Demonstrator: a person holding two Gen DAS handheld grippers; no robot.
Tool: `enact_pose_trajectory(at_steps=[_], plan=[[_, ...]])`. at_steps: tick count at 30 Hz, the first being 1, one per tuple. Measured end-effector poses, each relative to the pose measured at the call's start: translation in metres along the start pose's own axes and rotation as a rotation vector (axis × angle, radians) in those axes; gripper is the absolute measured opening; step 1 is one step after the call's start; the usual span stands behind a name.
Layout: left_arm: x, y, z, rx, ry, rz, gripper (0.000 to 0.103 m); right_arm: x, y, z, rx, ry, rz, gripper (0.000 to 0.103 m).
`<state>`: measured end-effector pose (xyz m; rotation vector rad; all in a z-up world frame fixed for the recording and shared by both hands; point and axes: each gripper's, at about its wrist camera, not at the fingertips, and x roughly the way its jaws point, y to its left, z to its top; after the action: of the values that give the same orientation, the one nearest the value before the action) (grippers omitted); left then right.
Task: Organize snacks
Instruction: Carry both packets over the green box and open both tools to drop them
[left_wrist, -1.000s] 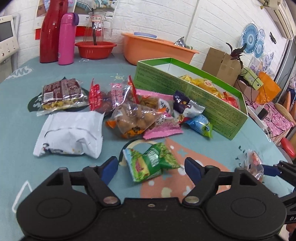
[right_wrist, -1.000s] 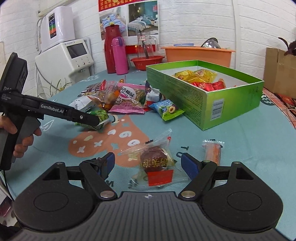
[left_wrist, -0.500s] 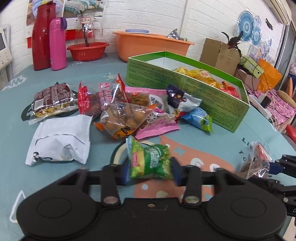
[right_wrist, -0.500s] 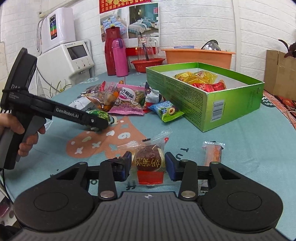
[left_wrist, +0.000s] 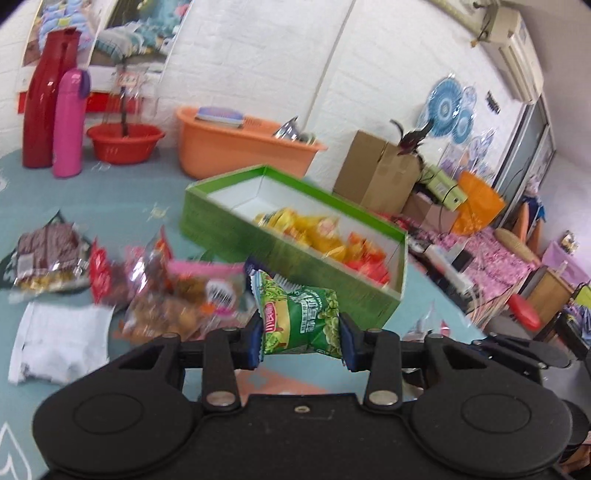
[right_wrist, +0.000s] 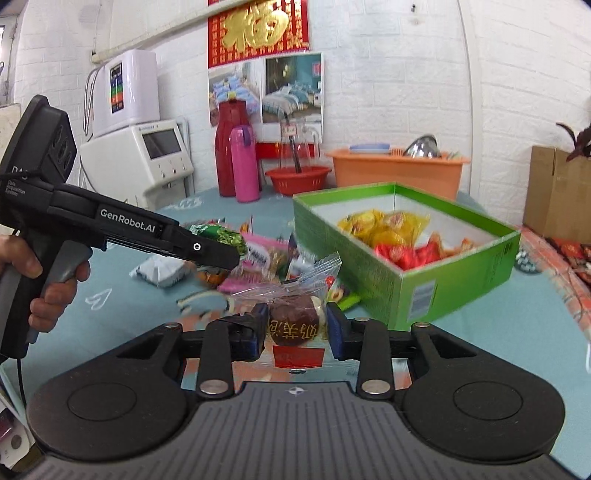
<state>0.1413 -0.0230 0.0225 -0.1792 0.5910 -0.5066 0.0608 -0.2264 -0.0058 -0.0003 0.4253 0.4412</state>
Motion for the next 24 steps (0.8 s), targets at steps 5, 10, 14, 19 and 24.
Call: enact_pose_trajectory(at_steps=[5,10,14,19,24], plan=[[0.013,-0.015,0.034,0.022,-0.072,-0.028,0.083,0.001,-0.015,0.026,-0.026,-0.087,-0.048,0.059],[0.041,-0.014,0.064,0.005,-0.104,-0.03,0.084,0.015,-0.038,0.047,-0.025,-0.14,-0.118,0.059],[0.071,-0.002,0.082,-0.021,-0.102,-0.007,0.084,0.032,-0.062,0.057,0.006,-0.155,-0.177,0.059],[0.113,0.018,0.091,-0.042,-0.059,0.027,0.086,0.055,-0.087,0.063,0.034,-0.154,-0.251,0.059],[0.147,0.032,0.091,-0.05,0.0,0.037,0.088,0.079,-0.108,0.063,0.065,-0.125,-0.28,0.059]])
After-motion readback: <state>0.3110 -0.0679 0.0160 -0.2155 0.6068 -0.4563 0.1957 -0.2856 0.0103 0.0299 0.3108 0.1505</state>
